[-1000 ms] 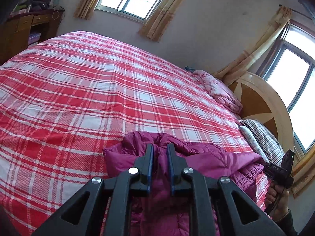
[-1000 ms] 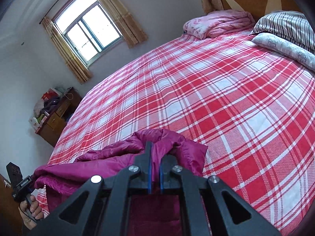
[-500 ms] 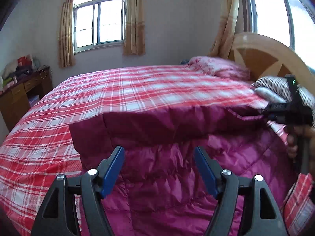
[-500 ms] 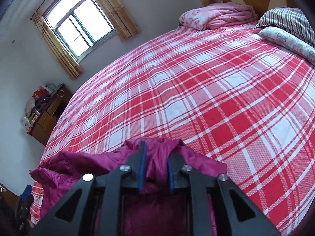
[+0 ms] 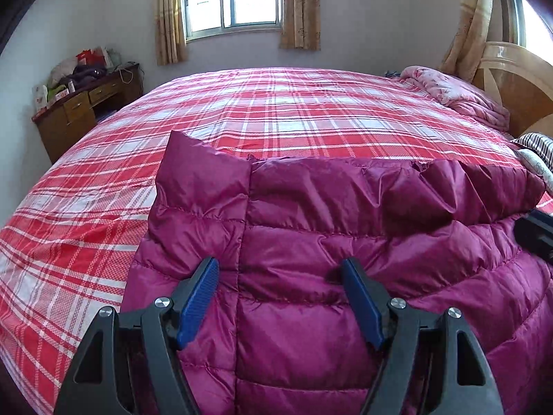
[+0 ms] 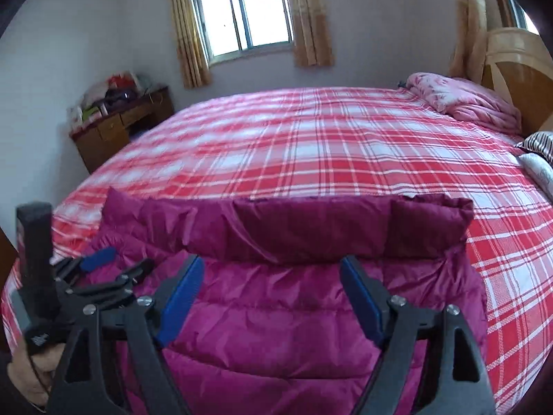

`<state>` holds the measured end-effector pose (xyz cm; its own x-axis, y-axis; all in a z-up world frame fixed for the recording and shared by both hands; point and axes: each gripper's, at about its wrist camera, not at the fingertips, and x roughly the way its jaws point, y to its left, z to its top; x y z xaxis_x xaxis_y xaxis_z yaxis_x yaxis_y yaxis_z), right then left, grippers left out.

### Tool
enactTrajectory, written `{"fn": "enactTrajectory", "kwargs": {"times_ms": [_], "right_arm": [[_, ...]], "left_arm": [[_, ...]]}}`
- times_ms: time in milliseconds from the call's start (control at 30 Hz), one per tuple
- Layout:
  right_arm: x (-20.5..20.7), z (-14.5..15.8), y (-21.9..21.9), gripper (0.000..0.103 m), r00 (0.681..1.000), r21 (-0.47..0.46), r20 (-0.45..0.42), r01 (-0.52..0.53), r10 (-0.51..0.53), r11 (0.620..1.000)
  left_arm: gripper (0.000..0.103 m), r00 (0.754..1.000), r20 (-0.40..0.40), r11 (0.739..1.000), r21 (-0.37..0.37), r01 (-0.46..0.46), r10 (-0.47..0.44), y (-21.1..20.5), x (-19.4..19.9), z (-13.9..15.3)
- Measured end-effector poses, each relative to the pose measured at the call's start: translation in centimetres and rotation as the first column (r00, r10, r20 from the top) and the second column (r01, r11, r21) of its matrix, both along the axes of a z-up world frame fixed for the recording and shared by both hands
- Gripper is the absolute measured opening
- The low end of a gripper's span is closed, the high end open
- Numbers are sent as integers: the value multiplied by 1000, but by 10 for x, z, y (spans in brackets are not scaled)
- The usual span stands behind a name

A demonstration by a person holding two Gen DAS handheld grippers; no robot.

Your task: Fold large clothes

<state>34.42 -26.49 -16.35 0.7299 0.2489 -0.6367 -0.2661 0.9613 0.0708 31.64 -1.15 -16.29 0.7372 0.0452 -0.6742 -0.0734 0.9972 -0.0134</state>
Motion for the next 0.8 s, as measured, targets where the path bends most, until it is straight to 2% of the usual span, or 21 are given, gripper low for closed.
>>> {"fn": "enactTrajectory", "kwargs": {"times_ms": [100, 200, 367, 800], "right_arm": [[22, -19, -8, 81, 998, 7, -54, 46, -45, 999], [31, -29, -18, 81, 994, 23, -58, 89, -88, 996], [34, -32, -19, 81, 994, 23, -56, 98, -96, 995], [42, -42, -20, 81, 991, 27, -85, 103, -101, 994]], "left_arm": [[74, 999, 29, 1000, 1, 17, -17, -1, -7, 13], [74, 997, 69, 997, 69, 34, -39, -7, -10, 17], [74, 1000, 22, 999, 36, 12, -13, -5, 4, -2], [79, 1000, -28, 1000, 25, 5, -5, -7, 14, -16]]}}
